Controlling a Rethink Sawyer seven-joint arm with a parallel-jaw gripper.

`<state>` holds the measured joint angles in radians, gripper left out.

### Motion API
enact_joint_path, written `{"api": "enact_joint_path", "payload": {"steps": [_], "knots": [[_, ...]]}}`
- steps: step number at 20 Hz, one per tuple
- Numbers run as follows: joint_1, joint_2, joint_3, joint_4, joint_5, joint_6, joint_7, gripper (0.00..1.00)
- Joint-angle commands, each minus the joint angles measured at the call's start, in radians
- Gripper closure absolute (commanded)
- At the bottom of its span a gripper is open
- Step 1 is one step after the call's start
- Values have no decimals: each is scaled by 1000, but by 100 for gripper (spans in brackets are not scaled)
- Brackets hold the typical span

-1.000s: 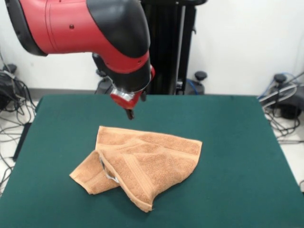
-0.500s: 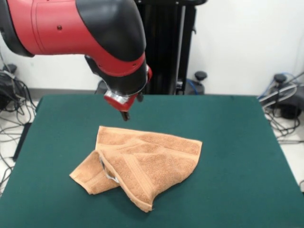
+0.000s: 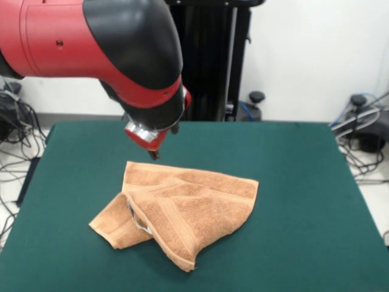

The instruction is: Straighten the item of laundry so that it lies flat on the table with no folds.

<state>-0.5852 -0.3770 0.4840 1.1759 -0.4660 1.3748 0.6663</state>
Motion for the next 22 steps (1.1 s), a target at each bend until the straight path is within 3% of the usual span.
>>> {"api": "enact_joint_path", "payload": {"steps": [1,11,22], "knots": [[52,132,-22,-172,-32,84,51,0],[83,243,-30,-300,-56,37,43,0],[102,299,-38,-378,-70,11,35,0]]}}
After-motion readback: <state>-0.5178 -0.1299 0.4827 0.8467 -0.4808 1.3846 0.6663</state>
